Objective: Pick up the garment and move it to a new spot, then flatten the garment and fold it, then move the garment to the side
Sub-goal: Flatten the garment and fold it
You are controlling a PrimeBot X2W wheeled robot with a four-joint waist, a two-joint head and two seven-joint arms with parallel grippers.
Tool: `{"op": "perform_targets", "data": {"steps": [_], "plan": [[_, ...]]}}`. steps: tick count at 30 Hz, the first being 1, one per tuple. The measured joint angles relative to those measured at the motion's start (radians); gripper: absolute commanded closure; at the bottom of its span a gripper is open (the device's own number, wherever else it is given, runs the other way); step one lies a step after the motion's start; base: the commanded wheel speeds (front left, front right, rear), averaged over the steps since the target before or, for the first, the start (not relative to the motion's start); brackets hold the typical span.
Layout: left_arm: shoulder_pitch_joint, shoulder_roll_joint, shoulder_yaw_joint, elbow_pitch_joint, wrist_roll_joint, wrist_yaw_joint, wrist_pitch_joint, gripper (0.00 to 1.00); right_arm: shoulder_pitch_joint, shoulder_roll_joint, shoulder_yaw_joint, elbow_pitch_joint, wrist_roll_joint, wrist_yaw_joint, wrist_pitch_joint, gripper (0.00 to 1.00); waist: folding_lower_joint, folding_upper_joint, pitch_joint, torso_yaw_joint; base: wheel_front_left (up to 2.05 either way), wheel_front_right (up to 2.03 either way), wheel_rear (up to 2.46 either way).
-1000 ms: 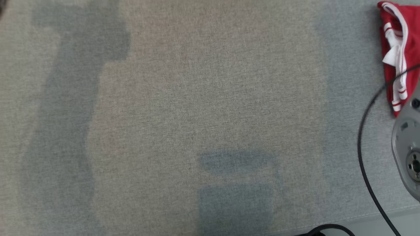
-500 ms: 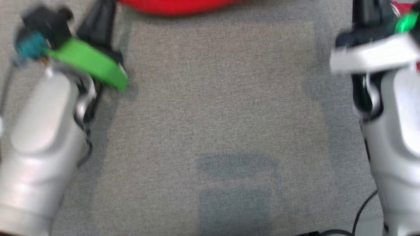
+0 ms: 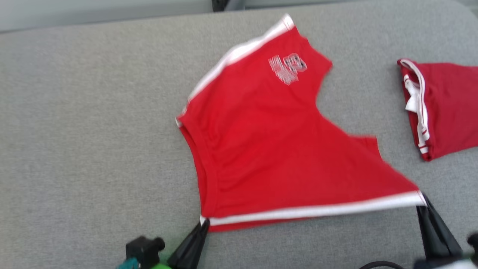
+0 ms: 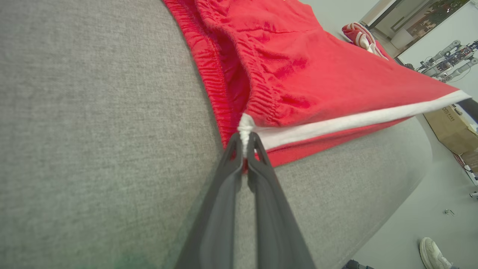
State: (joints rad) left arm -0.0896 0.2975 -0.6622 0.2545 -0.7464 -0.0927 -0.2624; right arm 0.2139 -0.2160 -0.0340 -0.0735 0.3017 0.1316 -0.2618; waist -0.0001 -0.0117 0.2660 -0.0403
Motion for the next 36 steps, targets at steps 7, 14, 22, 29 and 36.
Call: {"op": "perform_targets", "data": {"steps": [7,14,22,29,36], "plan": [[0.177,0.016,0.021,-0.232,-0.059,0.091,0.021,1.00,0.175,-0.043,0.010,-0.146,0.049,0.000,0.000,1.00,0.0000,0.0000,-0.093,0.047,0.00,0.00,0.00],[-0.019,0.030,0.054,-0.352,-0.106,0.094,0.195,1.00,-0.149,-0.196,0.094,-0.096,0.130,0.000,0.117,1.00,0.0000,0.0000,-0.049,0.074,0.00,0.00,0.00],[-0.337,-0.080,0.078,-0.279,-0.149,0.181,0.384,1.00,-0.572,-0.351,0.222,0.132,0.180,-0.001,0.231,1.00,0.0001,0.0000,0.079,0.128,0.00,0.00,0.00],[-0.477,-0.152,0.110,-0.094,-0.142,0.226,0.384,1.00,-0.800,-0.386,0.335,0.318,0.207,0.000,0.262,1.00,0.0001,0.0000,0.147,0.196,0.00,0.00,0.00],[-0.560,-0.200,0.092,0.088,-0.140,0.206,0.357,1.00,-0.967,-0.407,0.477,0.490,0.234,0.000,0.278,1.00,0.0002,0.0000,0.183,0.248,0.00,0.00,0.00]]}}
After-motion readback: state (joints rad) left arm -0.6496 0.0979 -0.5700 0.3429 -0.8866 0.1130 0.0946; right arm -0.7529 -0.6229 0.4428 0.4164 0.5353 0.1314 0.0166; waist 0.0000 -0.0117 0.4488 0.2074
